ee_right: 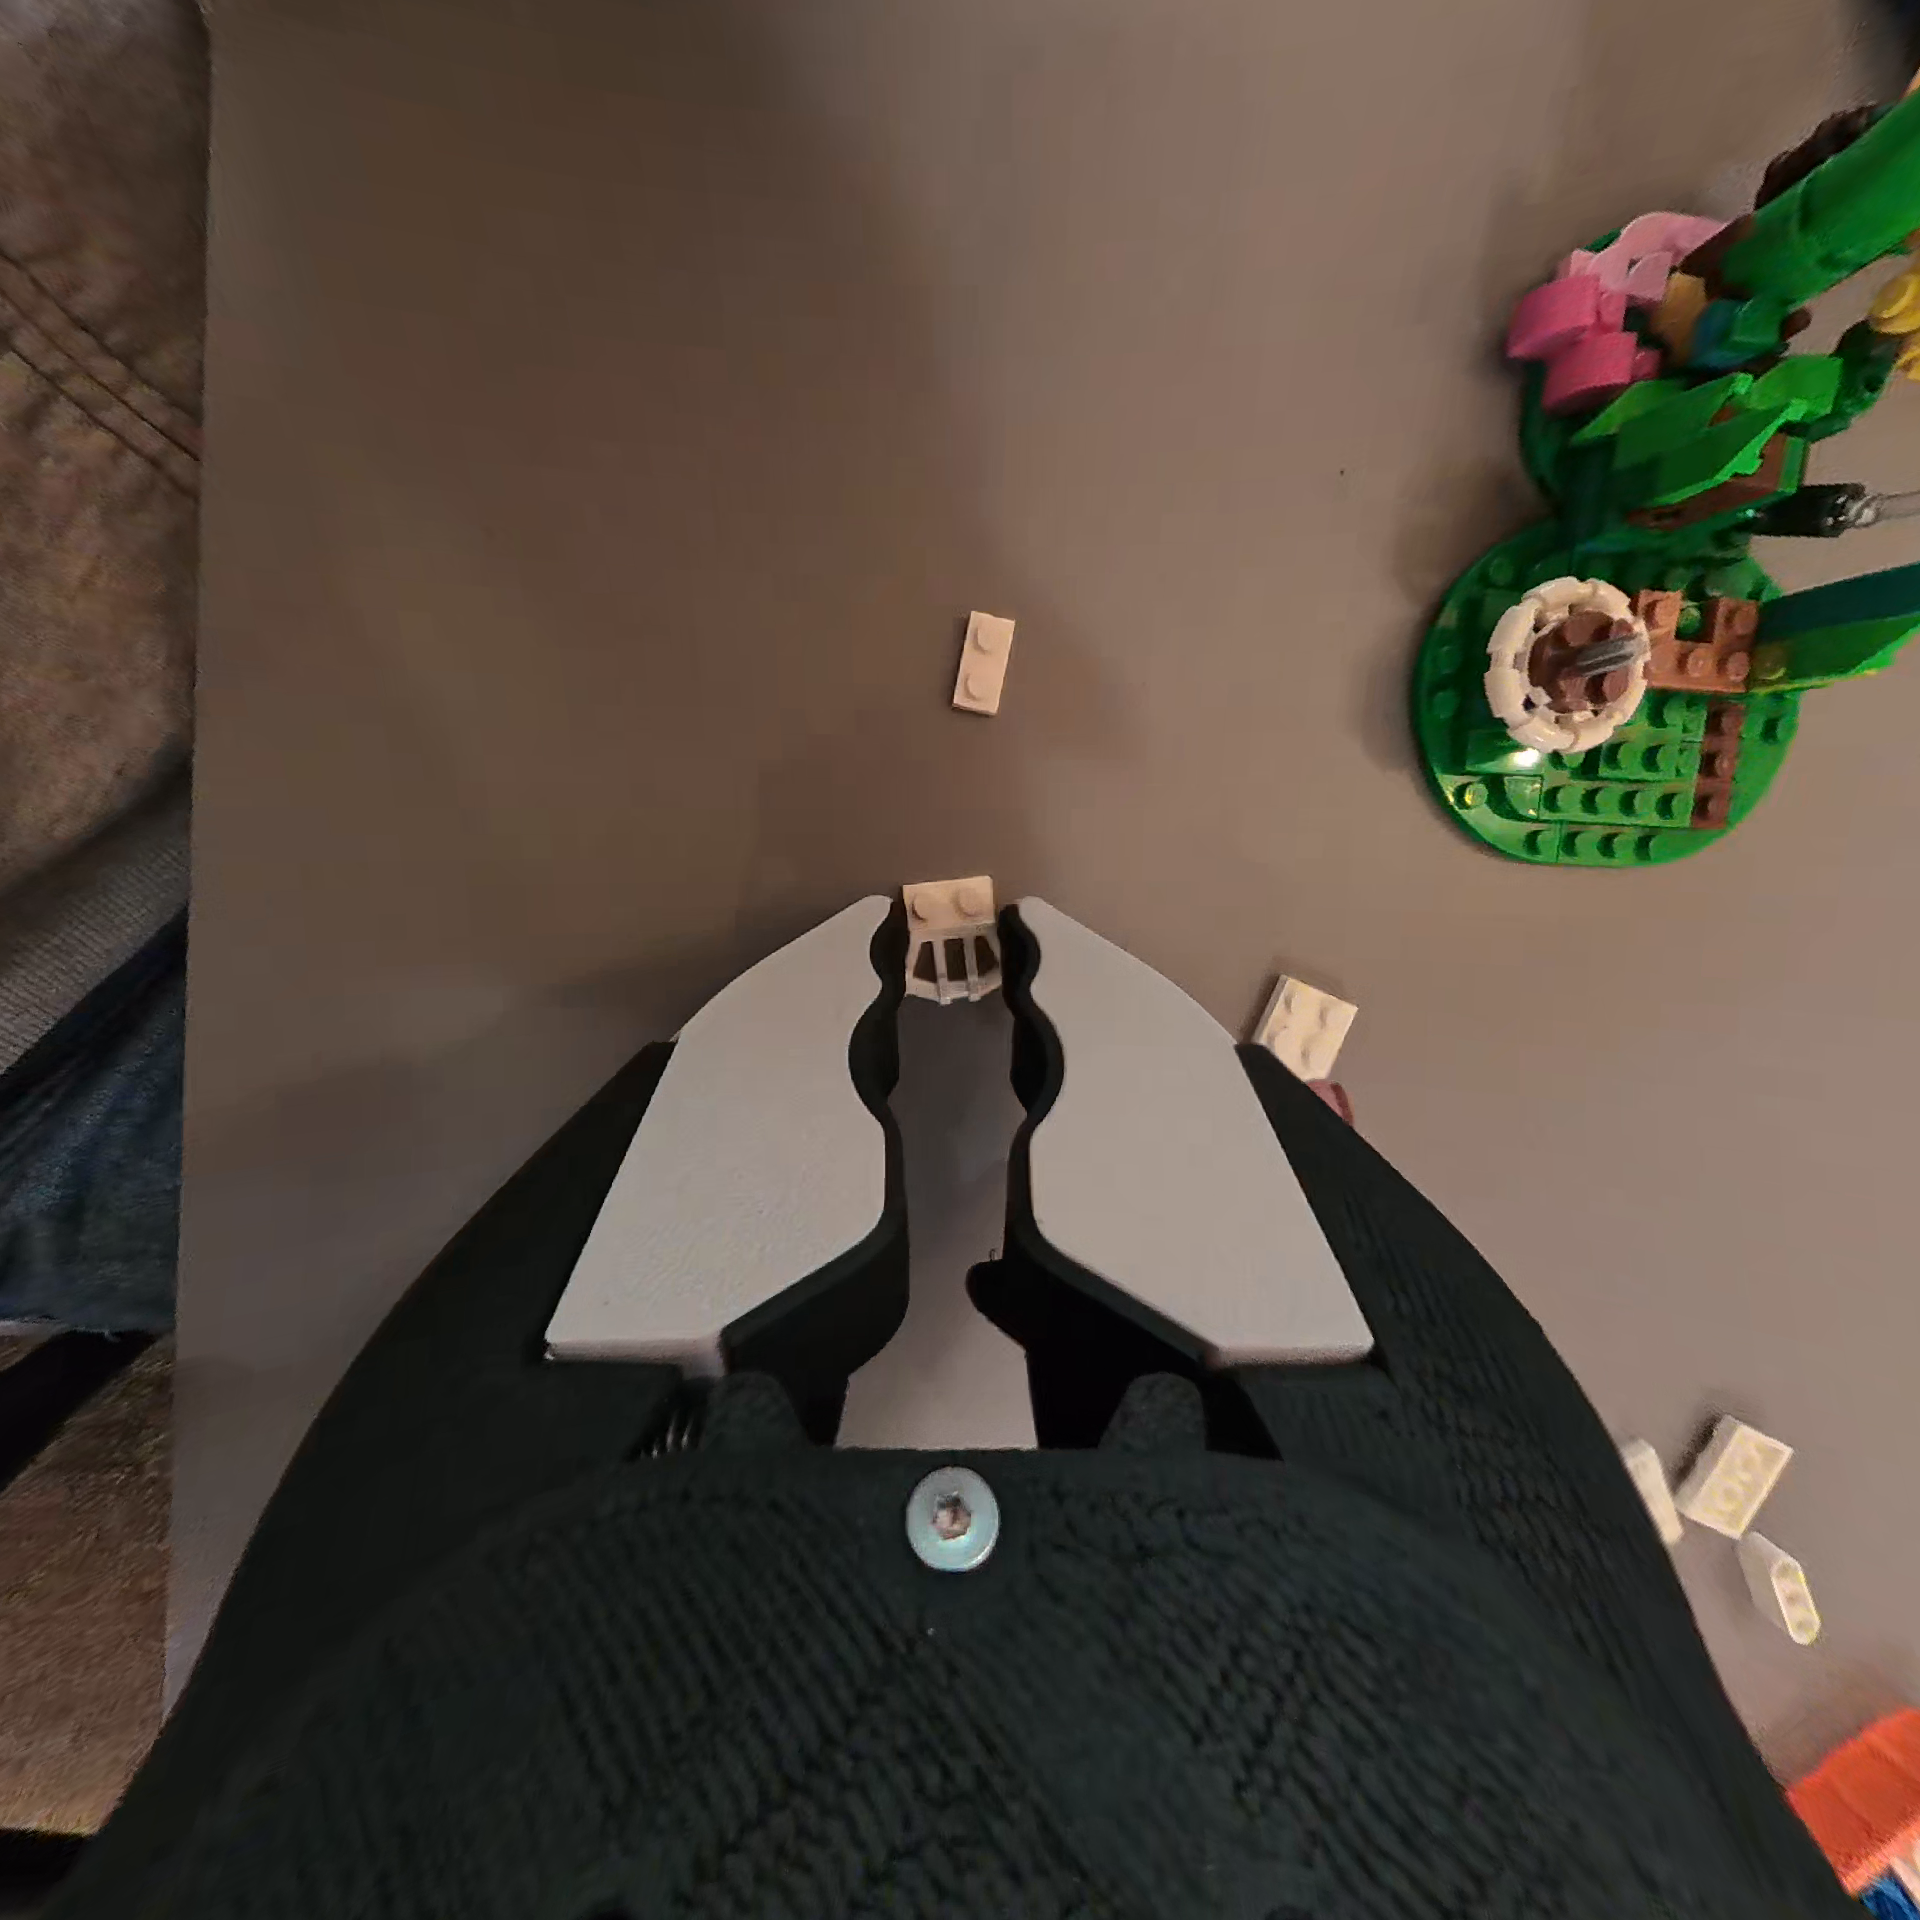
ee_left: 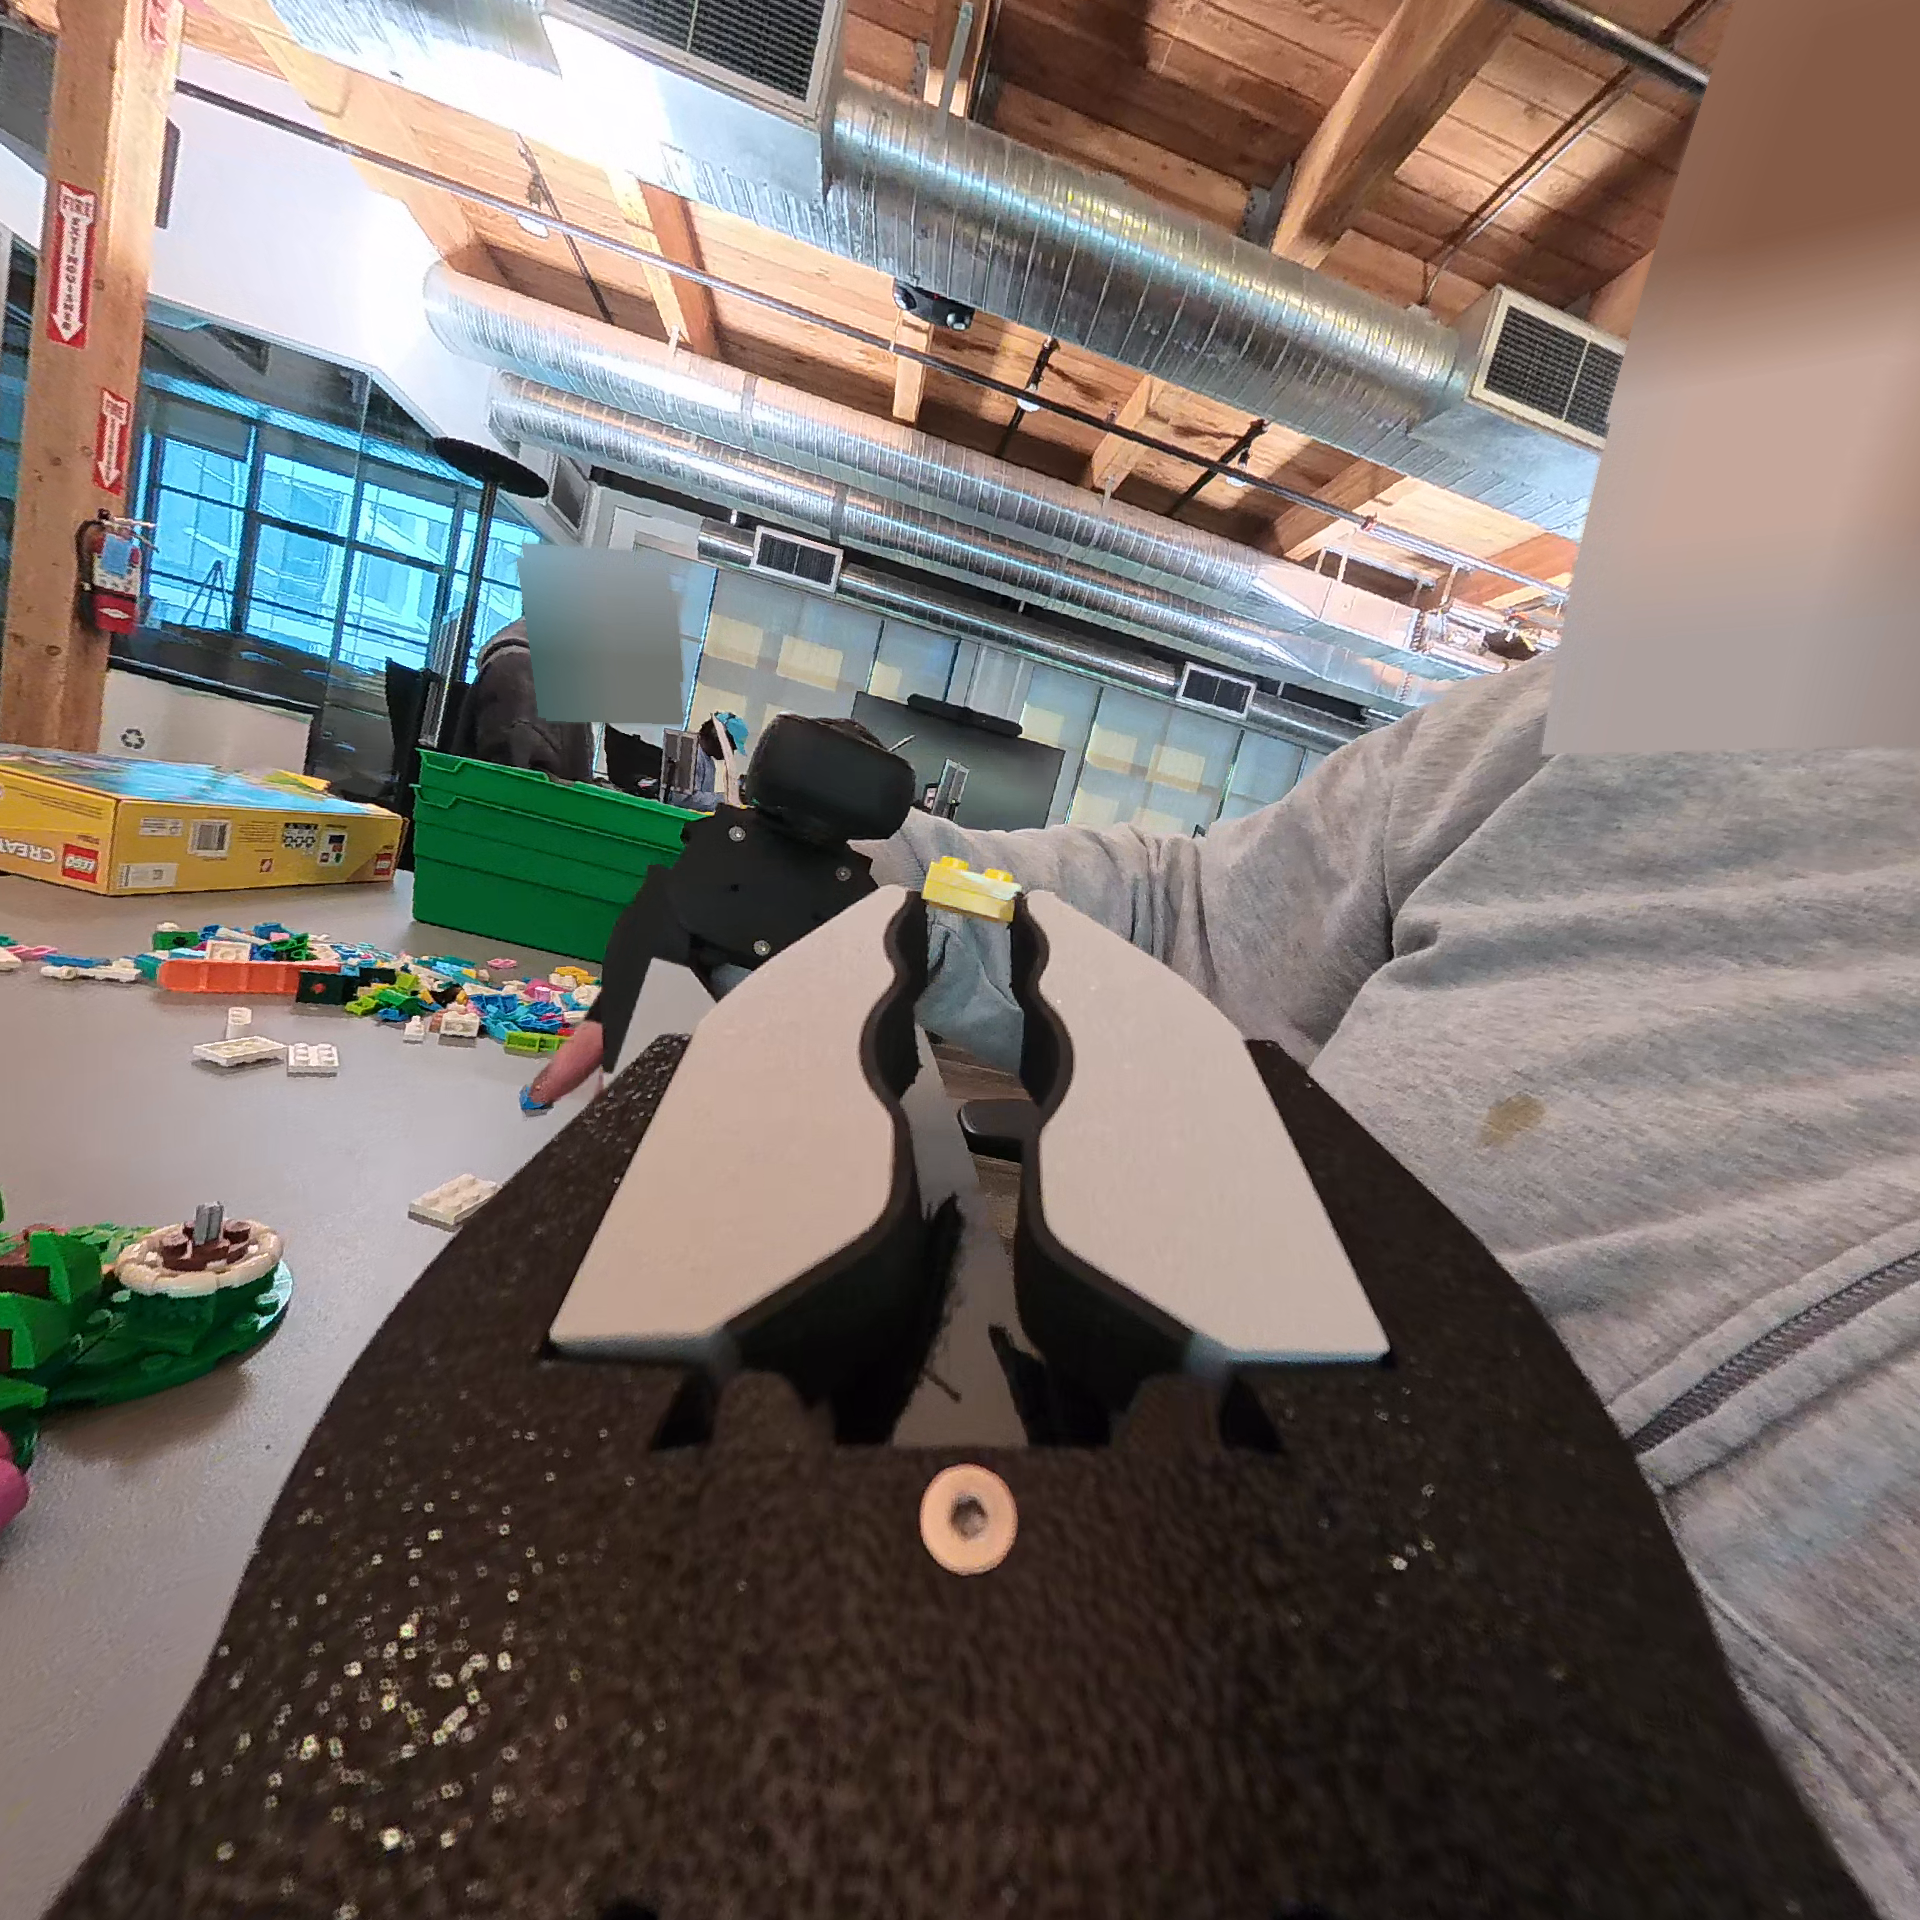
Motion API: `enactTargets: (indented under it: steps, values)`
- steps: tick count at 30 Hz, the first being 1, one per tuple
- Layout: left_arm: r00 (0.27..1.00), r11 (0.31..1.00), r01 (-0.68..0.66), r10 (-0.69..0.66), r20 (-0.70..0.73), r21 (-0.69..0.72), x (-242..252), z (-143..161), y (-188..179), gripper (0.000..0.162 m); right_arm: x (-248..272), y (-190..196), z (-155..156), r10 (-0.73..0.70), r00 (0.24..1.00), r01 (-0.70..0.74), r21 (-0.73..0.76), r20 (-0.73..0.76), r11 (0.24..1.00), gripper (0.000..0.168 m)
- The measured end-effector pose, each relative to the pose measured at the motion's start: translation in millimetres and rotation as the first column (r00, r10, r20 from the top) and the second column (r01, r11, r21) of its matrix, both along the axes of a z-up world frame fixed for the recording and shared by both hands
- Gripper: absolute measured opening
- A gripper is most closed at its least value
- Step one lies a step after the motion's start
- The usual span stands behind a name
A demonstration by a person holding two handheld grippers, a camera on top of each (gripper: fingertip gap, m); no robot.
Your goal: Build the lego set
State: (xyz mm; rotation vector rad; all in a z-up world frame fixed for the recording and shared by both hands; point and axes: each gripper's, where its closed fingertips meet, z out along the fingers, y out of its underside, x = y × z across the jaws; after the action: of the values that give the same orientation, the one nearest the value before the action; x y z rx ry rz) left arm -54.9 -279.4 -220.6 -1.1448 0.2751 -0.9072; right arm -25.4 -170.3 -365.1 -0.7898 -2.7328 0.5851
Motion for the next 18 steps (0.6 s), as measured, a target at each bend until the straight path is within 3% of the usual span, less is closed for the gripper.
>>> enactTargets:
  steps: [1, 6, 13, 18]
  values:
    - [1.0, 1.0, -0.005, 0.005, 0.001, 0.001, -1, 0, 0, 0.015, 1, -1, 0, 0.001, 1.0, -0.001, -0.004, 0.01, 1.0, 0.015]
    - [0.994, 0.994, -0.103, 0.104, -0.02, 0.042, -9, 3, 3, 0.015, -6, -6, 11, -0.026, 1.0, 0.027, -0.041, 0.014, 0.999, 0.014]
    - [0.943, 0.937, -0.327, 0.332, -0.016, 0.124, -21, 10, 4, 0.015, -44, -52, 112, 0.008, 0.984, -0.041, -0.18, -0.18, 0.983, 0.014]
    - [0.909, 0.899, -0.412, 0.416, -0.002, 0.147, -12, 11, 2, 0.015, -56, -83, 155, 0.09, 0.963, -0.13, -0.145, -0.253, 0.981, 0.014]
